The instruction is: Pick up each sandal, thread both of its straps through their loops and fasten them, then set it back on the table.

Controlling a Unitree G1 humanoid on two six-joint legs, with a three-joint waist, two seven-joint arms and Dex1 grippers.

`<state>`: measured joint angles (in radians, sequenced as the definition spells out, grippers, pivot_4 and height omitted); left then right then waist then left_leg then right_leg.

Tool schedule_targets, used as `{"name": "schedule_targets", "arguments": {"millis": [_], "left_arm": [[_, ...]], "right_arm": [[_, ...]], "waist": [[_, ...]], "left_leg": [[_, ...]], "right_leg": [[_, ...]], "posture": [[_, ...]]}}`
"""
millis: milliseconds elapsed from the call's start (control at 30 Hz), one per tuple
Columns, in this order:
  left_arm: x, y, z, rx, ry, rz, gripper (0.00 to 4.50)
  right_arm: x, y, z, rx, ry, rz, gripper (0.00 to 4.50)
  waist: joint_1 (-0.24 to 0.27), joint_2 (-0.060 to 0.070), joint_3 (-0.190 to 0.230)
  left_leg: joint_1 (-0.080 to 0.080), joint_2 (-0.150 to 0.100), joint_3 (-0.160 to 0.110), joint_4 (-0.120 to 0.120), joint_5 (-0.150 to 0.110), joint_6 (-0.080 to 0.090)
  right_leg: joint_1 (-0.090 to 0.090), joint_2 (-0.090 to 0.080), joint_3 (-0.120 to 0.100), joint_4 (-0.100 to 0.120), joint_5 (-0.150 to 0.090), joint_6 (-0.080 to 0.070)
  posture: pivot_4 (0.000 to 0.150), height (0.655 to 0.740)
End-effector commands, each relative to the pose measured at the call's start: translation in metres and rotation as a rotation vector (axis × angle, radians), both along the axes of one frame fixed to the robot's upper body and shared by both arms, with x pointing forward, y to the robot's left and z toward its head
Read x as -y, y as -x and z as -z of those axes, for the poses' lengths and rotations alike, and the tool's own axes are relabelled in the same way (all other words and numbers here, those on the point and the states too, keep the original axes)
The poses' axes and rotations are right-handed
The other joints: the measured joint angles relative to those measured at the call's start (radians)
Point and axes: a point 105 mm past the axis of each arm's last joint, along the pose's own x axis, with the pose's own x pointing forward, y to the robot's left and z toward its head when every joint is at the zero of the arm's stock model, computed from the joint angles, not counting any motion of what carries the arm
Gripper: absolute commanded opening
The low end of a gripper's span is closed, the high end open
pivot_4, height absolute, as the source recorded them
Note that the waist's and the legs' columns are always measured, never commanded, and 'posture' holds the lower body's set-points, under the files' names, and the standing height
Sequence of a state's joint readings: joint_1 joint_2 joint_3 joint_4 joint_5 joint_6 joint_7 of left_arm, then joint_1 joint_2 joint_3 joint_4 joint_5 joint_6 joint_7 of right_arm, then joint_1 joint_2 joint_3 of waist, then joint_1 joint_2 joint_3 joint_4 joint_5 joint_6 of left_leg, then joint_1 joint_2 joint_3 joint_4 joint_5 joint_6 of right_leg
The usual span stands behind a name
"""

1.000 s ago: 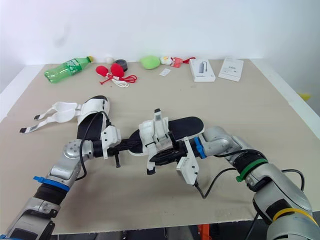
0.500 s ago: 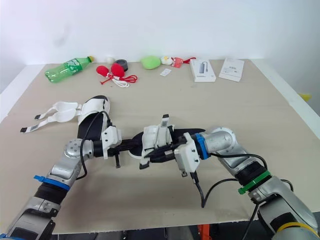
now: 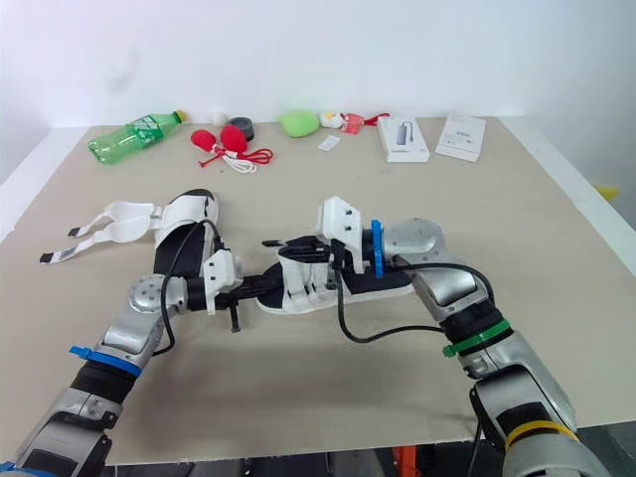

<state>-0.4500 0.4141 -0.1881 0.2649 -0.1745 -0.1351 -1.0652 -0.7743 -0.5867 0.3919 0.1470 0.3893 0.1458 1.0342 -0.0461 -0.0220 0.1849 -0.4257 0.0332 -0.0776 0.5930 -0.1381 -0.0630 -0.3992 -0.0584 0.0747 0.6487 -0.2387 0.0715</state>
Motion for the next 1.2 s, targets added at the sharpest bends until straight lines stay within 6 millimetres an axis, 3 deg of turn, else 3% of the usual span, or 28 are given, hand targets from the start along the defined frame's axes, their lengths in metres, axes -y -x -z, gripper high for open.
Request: {"name": "schedule_targets", "arguments": {"millis": [33,367,400,467,500,567,800,867,900,1000,1033,1200], "left_arm": [[0.001,0.000,0.000,0.010,-0.010,0.001,0.00],[-0.001,0.001,0.001,0.011,-0.004,-0.010,0.00],[0.000,0.001,0.001,0.011,-0.002,-0.011,0.00],[-0.001,0.001,0.001,0.011,-0.003,-0.012,0.00],[-0.001,0.001,0.001,0.010,-0.003,-0.012,0.00],[-0.001,0.001,0.002,0.009,-0.003,-0.012,0.00],[0.000,0.000,0.001,0.009,-0.002,-0.007,0.00],[0.001,0.000,0.001,0.010,-0.002,-0.005,0.00],[0.001,0.001,0.001,0.010,-0.002,-0.003,0.00],[0.002,0.002,0.001,0.012,0.000,0.002,0.00],[0.003,0.002,0.001,0.012,0.001,0.004,0.00],[0.005,0.004,-0.001,0.018,0.006,0.012,0.00]], "right_arm": [[0.006,-0.011,-0.013,0.028,0.002,0.054,0.13],[0.016,-0.034,-0.002,0.077,0.100,0.146,0.13],[0.016,-0.035,-0.004,0.106,0.100,0.149,0.72],[0.016,-0.036,-0.007,0.141,0.100,0.150,1.12],[0.015,-0.035,-0.011,0.167,0.089,0.147,1.78],[0.013,-0.033,-0.020,0.212,0.076,0.138,2.33],[-0.005,-0.027,-0.068,0.287,-0.044,0.072,2.33],[-0.012,-0.023,-0.072,0.270,-0.060,0.033,1.77],[-0.014,-0.022,-0.070,0.248,-0.046,0.008,1.73],[-0.018,-0.020,-0.046,0.161,0.072,-0.055,0.34],[-0.019,-0.023,-0.038,0.127,0.097,-0.043,0.14],[-0.016,-0.041,-0.012,0.100,0.245,-0.017,0.06]], "waist": [[0.000,0.000,0.000],[-0.001,0.000,0.000],[-0.001,0.000,0.000],[-0.001,0.000,0.000],[-0.001,0.000,0.000],[-0.001,0.000,0.000],[-0.002,0.000,0.000],[-0.002,0.000,0.000],[-0.002,0.000,0.000],[-0.002,0.000,0.000],[-0.002,0.000,0.000],[-0.002,0.000,0.000]], "left_leg": [[0.000,0.000,0.000,0.000,0.000,0.000],[-0.001,0.000,0.000,0.000,0.000,0.000],[-0.001,0.000,0.000,0.000,0.000,0.000],[-0.001,0.000,0.000,0.000,0.000,0.000],[-0.001,0.000,0.000,0.000,0.000,0.000],[-0.001,0.000,0.000,0.000,0.000,0.000],[-0.001,0.000,0.000,0.000,0.000,0.000],[-0.001,0.000,0.000,0.000,0.000,0.000],[-0.001,0.000,0.000,0.000,0.000,0.000],[-0.002,0.000,0.000,0.000,0.000,0.000],[-0.002,0.000,0.000,0.000,0.000,0.000],[-0.002,0.000,0.001,0.000,0.000,0.000]], "right_leg": [[-0.001,0.000,0.000,0.000,0.000,0.000],[-0.001,0.000,0.000,0.000,0.001,0.000],[-0.001,0.000,0.000,0.000,0.001,0.000],[-0.001,0.000,0.000,0.000,0.001,0.001],[-0.001,0.000,0.000,0.000,0.001,0.001],[-0.001,0.000,0.000,0.000,0.001,0.001],[-0.002,0.000,0.000,0.000,0.002,0.003],[-0.003,0.000,0.000,0.000,0.002,0.003],[-0.002,0.000,0.000,0.000,0.002,0.003],[-0.002,0.000,0.000,0.000,0.002,0.003],[-0.002,0.000,0.000,0.000,0.002,0.004],[-0.004,0.000,0.000,0.000,0.001,0.001]], "posture": [[0.150,0.7400],[0.150,0.7400],[0.150,0.7400],[0.150,0.7400],[0.150,0.7400],[0.150,0.7400],[0.150,0.7400],[0.150,0.7400],[0.150,0.7400],[0.150,0.7400],[0.150,0.7400],[0.150,0.7400]]}}
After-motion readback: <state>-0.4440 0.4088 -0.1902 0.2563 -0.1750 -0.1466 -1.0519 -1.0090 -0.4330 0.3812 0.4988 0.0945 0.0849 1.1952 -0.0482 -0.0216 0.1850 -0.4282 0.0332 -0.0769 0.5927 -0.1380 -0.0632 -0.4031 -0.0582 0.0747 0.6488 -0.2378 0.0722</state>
